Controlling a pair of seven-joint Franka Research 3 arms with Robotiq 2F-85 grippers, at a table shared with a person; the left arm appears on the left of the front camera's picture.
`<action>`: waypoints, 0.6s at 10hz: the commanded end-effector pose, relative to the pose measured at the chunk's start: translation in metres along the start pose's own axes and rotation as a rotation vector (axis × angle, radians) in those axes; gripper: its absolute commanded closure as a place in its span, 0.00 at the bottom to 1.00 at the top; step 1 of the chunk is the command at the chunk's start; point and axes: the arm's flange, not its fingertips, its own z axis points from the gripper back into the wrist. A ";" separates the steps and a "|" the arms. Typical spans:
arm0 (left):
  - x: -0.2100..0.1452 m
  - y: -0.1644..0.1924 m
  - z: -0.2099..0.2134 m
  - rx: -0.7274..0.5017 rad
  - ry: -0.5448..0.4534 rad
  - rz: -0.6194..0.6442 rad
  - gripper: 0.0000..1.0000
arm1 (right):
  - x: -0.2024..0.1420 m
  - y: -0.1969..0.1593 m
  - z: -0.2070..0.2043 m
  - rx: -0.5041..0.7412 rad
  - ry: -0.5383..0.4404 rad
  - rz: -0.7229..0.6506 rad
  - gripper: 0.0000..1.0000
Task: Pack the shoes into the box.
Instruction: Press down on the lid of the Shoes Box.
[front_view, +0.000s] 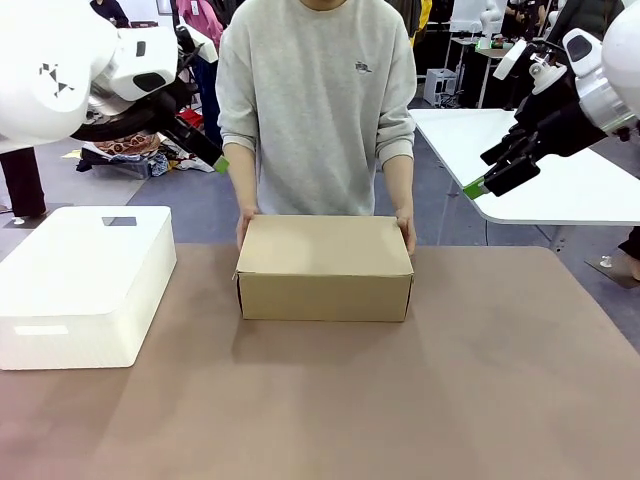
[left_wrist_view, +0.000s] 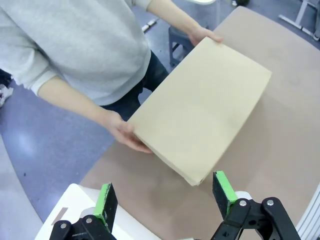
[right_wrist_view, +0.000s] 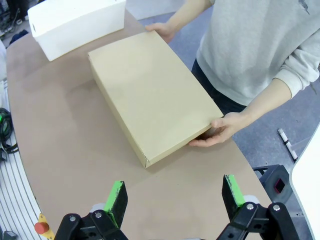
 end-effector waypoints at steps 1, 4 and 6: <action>-0.003 0.006 -0.006 -0.012 0.000 0.010 0.00 | 0.003 -0.002 0.000 -0.009 0.004 -0.007 0.00; 0.000 0.000 0.000 0.000 0.000 0.000 0.00 | 0.003 -0.002 0.000 -0.009 0.004 -0.007 0.00; 0.000 0.000 0.000 0.000 0.000 0.000 0.00 | 0.003 -0.002 0.000 -0.009 0.004 -0.007 0.00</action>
